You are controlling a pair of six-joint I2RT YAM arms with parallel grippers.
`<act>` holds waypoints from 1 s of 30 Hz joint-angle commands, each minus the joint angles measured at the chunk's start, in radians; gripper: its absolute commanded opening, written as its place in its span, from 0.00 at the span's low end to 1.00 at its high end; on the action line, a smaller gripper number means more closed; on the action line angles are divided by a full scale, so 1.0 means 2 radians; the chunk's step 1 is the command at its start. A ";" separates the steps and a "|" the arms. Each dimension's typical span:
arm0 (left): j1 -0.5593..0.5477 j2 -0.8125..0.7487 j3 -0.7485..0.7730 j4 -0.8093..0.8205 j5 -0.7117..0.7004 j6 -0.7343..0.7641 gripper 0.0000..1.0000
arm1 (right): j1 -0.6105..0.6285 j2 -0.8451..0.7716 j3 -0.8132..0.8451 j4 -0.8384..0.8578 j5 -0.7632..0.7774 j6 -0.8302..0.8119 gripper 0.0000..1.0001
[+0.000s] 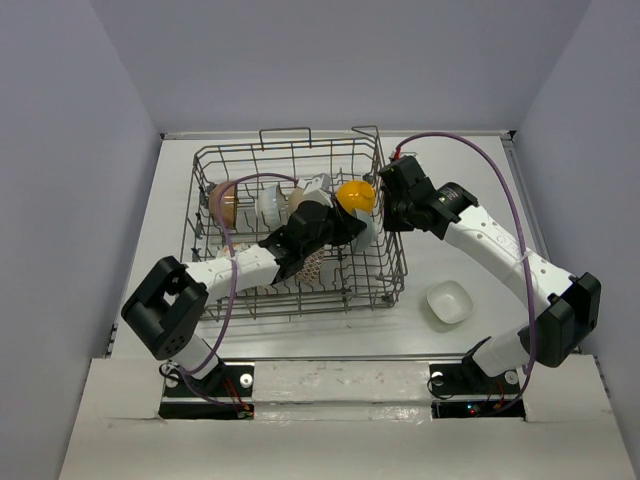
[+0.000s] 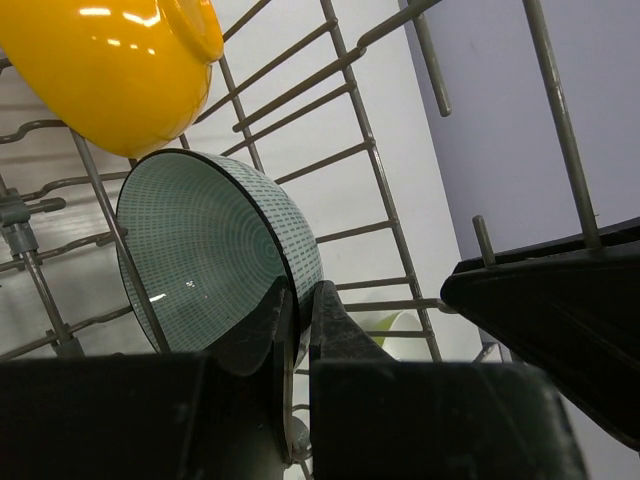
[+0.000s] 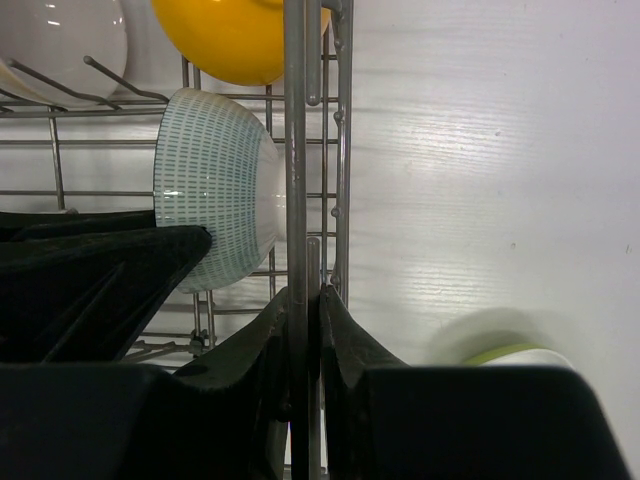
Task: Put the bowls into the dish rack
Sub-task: Place the upside down bowl on the dish rack.
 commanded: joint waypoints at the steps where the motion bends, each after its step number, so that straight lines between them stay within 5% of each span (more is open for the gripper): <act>1: 0.022 -0.024 -0.014 -0.067 -0.078 0.019 0.00 | -0.005 0.007 -0.002 0.010 0.001 0.016 0.07; 30: 0.023 -0.010 0.004 -0.203 -0.162 0.020 0.00 | -0.005 0.013 0.000 0.010 -0.001 0.015 0.07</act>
